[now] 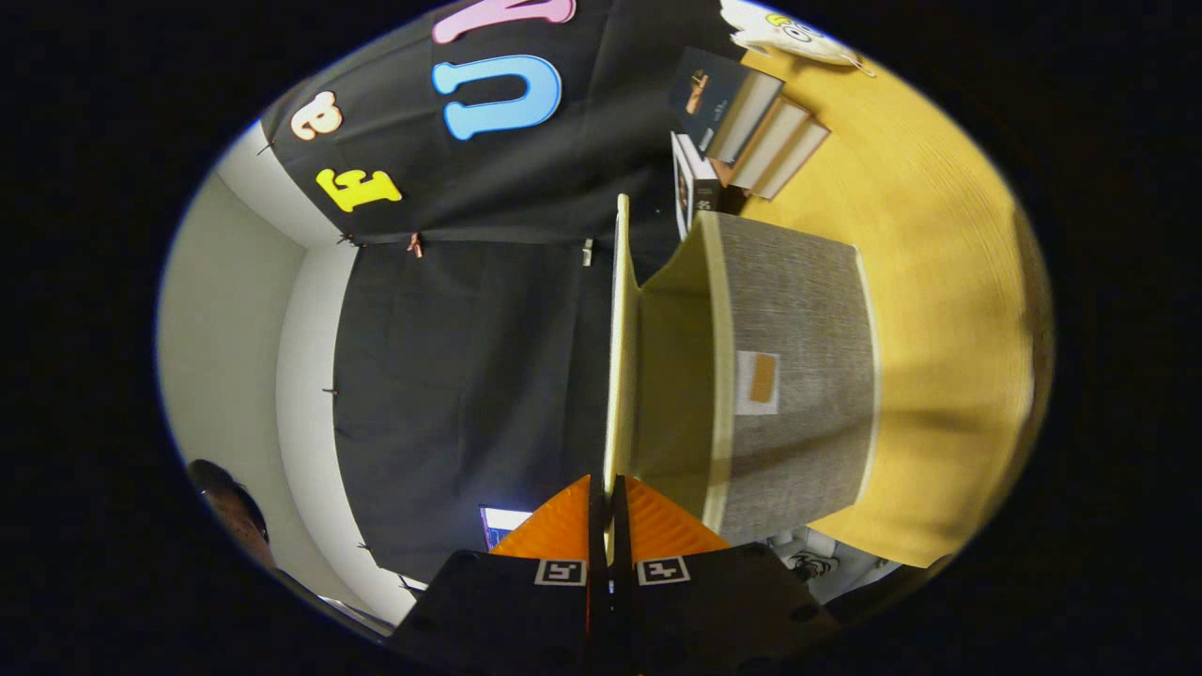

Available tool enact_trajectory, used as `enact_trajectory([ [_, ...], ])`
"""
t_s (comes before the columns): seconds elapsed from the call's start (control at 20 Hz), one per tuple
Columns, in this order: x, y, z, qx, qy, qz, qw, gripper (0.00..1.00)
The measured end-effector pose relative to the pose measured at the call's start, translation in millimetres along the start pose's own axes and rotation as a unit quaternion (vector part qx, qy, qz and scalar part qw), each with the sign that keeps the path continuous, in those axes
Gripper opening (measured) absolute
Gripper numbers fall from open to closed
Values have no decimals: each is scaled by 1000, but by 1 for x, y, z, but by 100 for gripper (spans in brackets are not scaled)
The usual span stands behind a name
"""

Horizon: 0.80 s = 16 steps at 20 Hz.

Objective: Open the storage box then place both shoes into the box .Put the left shoe in first, then the right shoe, with the right side of both shoes facing outward in a uniform manner.

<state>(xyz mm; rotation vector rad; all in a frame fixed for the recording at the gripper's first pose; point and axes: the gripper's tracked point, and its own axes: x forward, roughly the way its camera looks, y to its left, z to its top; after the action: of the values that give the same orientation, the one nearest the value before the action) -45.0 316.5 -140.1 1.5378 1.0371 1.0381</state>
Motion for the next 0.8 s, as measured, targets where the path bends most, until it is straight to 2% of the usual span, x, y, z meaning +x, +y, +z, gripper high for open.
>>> enact_trajectory([
  [0.2,31,57,-5,-37,16,34,999,5],
  [0.45,94,93,-10,-100,30,19,994,6],
  [0.8,178,100,-29,-74,49,-5,996,7],
])
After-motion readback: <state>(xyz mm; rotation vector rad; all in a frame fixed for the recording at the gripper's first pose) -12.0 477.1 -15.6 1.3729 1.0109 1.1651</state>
